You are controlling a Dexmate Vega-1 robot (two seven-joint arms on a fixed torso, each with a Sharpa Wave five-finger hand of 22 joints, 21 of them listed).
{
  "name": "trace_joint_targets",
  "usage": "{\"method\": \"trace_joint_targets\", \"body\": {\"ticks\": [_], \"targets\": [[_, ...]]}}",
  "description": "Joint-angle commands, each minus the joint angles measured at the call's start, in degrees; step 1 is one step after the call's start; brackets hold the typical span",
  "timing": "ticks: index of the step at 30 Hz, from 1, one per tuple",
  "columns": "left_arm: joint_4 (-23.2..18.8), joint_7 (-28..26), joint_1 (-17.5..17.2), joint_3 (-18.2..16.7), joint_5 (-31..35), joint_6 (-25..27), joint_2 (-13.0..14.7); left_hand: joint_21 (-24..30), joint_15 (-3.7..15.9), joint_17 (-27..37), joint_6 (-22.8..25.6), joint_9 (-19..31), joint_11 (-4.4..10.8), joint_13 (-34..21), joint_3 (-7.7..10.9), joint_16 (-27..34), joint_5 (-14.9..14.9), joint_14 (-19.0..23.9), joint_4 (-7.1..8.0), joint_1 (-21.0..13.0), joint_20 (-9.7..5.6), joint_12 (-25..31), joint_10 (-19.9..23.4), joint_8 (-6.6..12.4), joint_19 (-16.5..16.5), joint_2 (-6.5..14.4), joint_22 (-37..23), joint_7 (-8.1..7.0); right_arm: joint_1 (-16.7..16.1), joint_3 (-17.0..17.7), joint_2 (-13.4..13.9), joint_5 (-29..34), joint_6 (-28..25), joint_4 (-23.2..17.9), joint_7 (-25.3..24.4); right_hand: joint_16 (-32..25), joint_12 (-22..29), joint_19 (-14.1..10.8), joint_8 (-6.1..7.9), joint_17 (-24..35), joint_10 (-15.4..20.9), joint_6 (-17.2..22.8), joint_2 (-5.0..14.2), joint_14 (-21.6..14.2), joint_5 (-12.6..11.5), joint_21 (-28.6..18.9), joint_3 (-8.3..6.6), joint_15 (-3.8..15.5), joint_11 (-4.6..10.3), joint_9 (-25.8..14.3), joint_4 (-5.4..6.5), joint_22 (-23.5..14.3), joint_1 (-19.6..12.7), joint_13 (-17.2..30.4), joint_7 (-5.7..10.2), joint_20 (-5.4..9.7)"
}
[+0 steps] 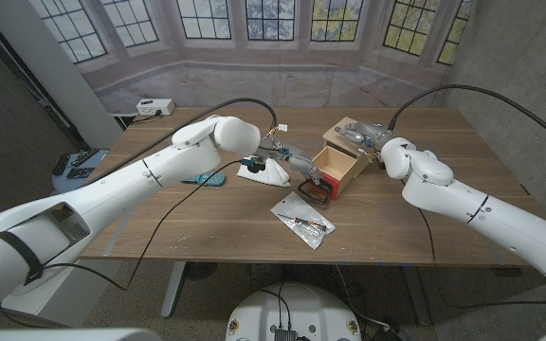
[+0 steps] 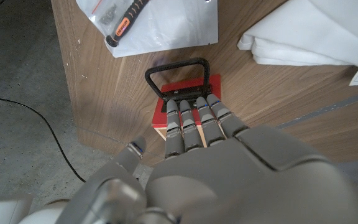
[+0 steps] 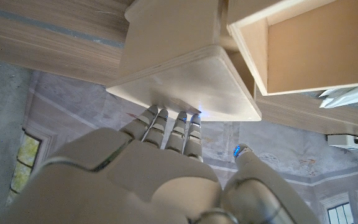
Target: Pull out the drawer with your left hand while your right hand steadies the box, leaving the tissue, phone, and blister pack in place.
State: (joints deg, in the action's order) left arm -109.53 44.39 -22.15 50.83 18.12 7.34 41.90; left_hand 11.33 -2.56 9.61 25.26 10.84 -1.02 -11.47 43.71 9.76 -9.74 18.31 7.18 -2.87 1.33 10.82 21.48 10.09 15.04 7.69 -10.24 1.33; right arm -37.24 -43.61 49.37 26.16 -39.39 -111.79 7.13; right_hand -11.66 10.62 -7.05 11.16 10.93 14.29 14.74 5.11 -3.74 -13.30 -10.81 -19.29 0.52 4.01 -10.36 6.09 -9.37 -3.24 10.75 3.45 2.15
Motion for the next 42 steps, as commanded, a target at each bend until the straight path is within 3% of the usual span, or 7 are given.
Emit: {"method": "trace_joint_targets", "body": {"ticks": [1,23,42], "targets": [[0.2,-1.2,-0.4,-0.8,0.9,-1.8,0.0,0.2,-0.02,0.1,-0.2,0.1,0.13,0.0,0.07,0.3,-0.3,-0.1,-0.36,-0.3,-0.18,0.4,-0.2,0.38,-0.1,-0.1,-0.3,0.01,-0.5,0.6,0.6,1.3,-1.4,-2.5,0.0,0.1,0.2,-0.3,-0.14,0.1,0.1,0.1,1.60,-0.3,-0.4,0.1,-0.45,-0.04,-0.04,0.0,0.12,-0.1,-0.6,-0.1,-0.03,0.56],[0.1,-4.1,-1.8,-3.1,1.3,-1.8,0.4,0.3,-0.04,0.1,-0.4,0.1,0.35,0.0,0.27,0.3,-0.3,-0.4,-0.87,-0.7,-0.20,0.5,-0.6,0.51,-0.1,-0.1,-0.3,0.10,-0.2,1.6,0.8,2.3,-0.3,-3.7,0.2,-0.1,0.2,-1.2,-0.14,0.1,0.1,0.1,1.54,-1.1,-0.4,-0.2,-0.70,0.27,-0.50,0.0,0.00,-0.1,-0.7,-0.1,-0.13,0.45],[-5.5,-8.4,-5.4,-6.5,2.3,1.1,3.3,0.4,0.12,0.1,-0.6,0.1,0.50,0.0,0.46,0.5,-0.3,0.0,-1.11,-0.9,-0.11,0.8,-0.3,0.58,-0.1,0.0,-0.3,0.22,-0.3,2.5,-0.4,1.3,1.5,-3.1,-1.3,-0.3,0.2,-2.4,-0.08,0.1,0.1,0.3,1.48,-1.9,-0.3,-0.4,-0.93,0.30,-0.99,0.0,-0.08,-0.1,-0.8,-0.1,-0.37,0.40]]}}
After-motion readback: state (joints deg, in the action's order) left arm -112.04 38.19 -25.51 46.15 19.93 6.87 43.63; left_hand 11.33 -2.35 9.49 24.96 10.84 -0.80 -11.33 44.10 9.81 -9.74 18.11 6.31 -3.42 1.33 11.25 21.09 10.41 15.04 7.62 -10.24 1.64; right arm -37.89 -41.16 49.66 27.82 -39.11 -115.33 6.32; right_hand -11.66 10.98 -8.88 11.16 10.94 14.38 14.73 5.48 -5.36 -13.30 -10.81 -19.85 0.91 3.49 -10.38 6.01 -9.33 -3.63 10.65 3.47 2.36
